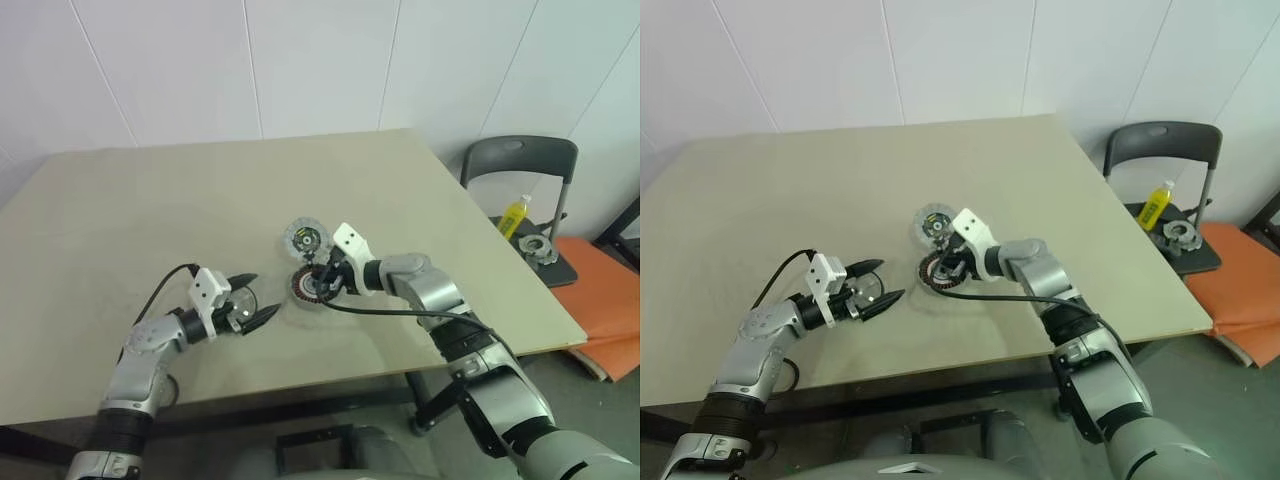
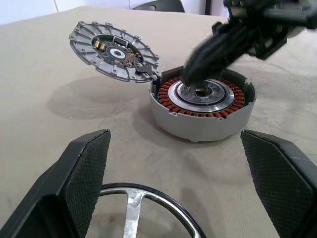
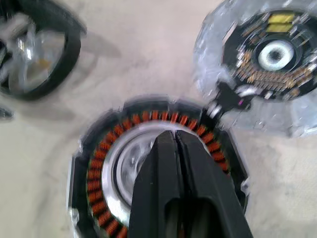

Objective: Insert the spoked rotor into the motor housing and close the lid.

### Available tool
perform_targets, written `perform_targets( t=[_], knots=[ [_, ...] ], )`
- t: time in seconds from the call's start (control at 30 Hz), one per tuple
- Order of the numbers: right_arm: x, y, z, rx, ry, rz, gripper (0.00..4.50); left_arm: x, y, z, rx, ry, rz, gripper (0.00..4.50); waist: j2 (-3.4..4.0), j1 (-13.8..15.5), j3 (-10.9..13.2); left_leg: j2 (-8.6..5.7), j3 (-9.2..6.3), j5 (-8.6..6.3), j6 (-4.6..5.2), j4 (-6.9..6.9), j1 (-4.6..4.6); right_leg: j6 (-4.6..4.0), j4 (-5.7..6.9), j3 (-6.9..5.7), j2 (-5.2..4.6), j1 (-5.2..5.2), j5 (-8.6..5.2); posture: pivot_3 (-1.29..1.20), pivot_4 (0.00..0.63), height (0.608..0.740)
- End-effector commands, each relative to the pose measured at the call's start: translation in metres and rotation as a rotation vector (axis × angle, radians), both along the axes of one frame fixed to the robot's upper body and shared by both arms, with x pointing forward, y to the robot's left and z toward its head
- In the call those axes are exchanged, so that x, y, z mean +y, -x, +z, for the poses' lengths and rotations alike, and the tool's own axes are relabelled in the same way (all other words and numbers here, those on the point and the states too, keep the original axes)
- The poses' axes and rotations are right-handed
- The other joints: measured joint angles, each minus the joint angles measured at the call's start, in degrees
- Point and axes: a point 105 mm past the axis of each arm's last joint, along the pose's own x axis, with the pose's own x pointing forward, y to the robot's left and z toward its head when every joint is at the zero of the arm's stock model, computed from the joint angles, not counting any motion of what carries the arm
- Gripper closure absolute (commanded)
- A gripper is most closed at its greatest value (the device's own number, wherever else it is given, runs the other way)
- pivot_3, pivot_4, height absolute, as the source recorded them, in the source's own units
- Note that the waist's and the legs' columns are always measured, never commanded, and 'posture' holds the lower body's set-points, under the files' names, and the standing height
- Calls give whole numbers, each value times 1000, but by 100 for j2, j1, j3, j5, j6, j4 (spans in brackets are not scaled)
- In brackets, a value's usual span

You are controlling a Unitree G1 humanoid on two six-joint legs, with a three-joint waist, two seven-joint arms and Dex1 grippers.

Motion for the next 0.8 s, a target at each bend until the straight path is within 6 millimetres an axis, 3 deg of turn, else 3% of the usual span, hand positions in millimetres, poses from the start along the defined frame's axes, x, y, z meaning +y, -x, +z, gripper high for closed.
perform_targets(
  t=[0.03, 0.23, 0.33, 0.53, 0.7, 0.8],
  knots=[
    [-2, 6, -12, -22, 93, 43, 4474, -1, -3, 10, -48, -6, -3, 0, -2, -1, -2, 0, 0, 0, 0, 0, 2, 0, 0, 0, 0, 1, 0, 0, 0, 740],
    [-6, 2, -14, -67, 127, 27, 4474, 0, -3, 11, -53, -5, -1, 0, -4, -1, -4, 0, 0, 0, 0, 1, 6, 0, 1, 0, 0, 5, 0, 0, 0, 740],
    [-15, -3, -23, -128, 223, 17, 4474, 1, -4, 12, -56, -4, 3, 0, -3, -2, -5, 0, 0, 0, 0, 1, 7, 0, 1, 0, 0, 5, 0, 0, 0, 740],
    [-23, 25, -53, -72, 333, 166, 4474, 3, -4, 13, -59, -8, 7, 0, -4, 20, -49, 0, -1, 0, -1, 3, 22, 0, -5, -1, -6, 23, -2, 0, 0, 740],
    [-32, 32, -59, -80, 415, 234, 4474, 0, -4, 14, -60, -8, 3, 0, -1, 26, -79, 0, -2, -2, -3, -4, 47, 0, -27, -4, -11, 34, -2, 0, 0, 740],
    [-36, 25, -58, -127, 454, 214, 4474, -4, -3, 14, -61, -8, -8, 0, 1, 18, -82, 2, -8, -8, -12, -30, 89, 0, -75, -16, -18, 85, -3, 0, 0, 740]
  ],
)
